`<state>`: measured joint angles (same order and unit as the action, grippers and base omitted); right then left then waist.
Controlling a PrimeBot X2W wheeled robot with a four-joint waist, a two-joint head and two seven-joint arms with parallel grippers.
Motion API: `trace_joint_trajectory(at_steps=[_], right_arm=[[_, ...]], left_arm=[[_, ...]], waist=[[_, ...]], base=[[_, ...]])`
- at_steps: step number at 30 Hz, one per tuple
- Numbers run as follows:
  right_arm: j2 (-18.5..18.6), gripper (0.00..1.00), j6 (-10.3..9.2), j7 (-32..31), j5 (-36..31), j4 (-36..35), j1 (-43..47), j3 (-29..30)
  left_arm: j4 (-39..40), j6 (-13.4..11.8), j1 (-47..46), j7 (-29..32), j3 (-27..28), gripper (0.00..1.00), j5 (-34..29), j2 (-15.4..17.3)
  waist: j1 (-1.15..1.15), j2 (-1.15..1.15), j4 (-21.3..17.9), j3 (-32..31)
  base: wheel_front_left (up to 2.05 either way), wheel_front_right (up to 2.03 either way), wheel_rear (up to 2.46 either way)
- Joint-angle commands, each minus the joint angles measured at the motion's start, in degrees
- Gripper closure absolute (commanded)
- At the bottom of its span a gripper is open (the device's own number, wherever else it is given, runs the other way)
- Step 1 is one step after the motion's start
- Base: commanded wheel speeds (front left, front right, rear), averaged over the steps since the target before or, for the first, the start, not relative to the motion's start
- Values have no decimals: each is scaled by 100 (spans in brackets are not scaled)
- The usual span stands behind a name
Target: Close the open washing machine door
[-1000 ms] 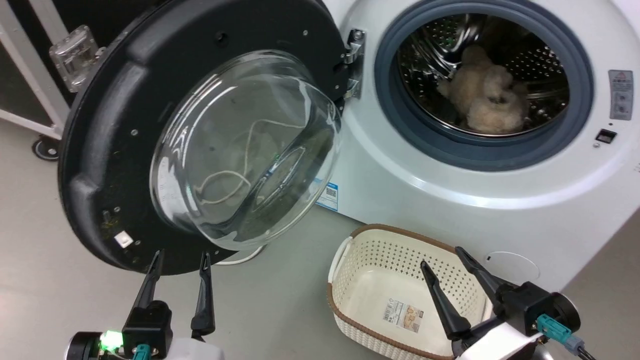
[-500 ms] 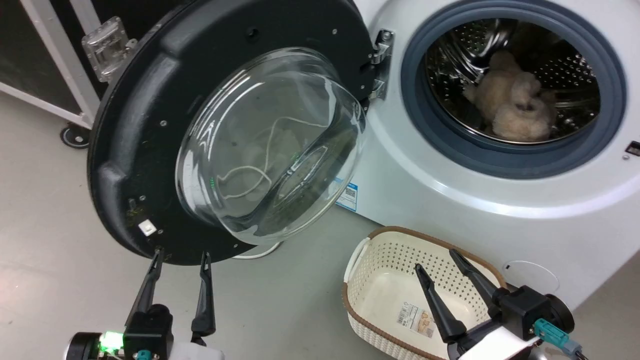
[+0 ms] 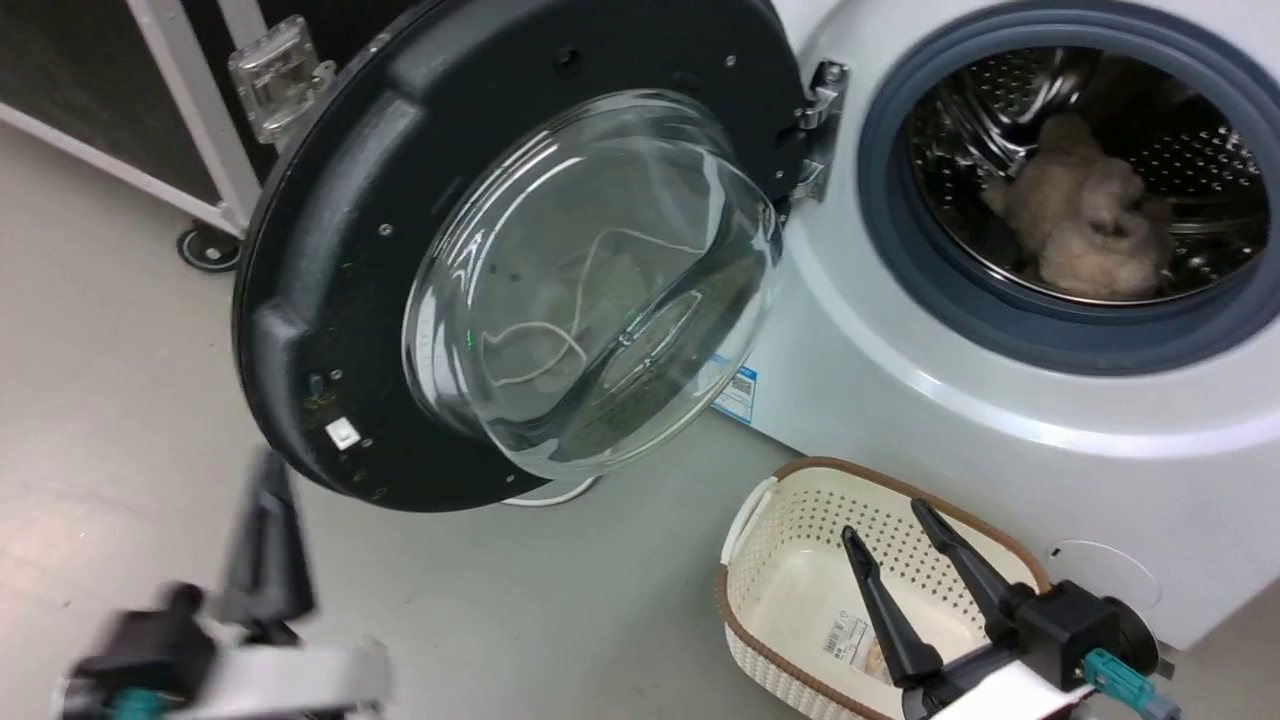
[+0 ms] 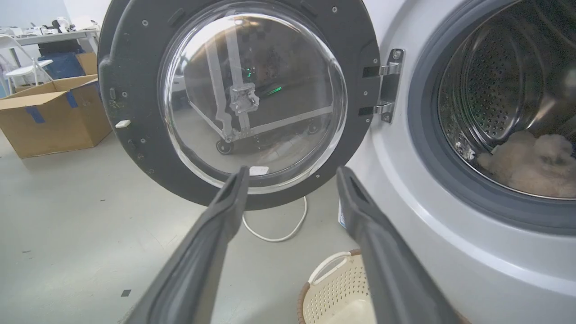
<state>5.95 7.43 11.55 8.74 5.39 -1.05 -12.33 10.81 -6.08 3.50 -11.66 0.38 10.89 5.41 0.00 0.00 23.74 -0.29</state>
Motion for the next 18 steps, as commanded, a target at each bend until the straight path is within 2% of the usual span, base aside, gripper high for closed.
trace_joint_trajectory(at_steps=[1,5,10,12,18], right_arm=[[-20,0,5,60,12,-28,93,12],[-8,0,5,108,-35,-106,153,8],[144,0,5,168,5,-158,38,-45],[193,0,5,192,42,-166,-2,-46],[301,0,5,263,153,-163,-142,-128]], left_arm=[[64,83,-164,-49,165,100,248,-31],[-31,370,-621,-97,714,100,804,170],[-390,437,-1450,230,1552,100,1927,545],[-685,423,-1799,576,1835,100,2483,691],[-1872,155,-2776,1815,2521,100,3942,1227]], waist=[[0,0,43,47],[0,0,-10,252],[0,0,-202,523],[0,0,-268,607],[0,0,-422,779]], base=[[0,0,0],[0,0,0],[0,0,0],[0,0,0],[0,0,0]])
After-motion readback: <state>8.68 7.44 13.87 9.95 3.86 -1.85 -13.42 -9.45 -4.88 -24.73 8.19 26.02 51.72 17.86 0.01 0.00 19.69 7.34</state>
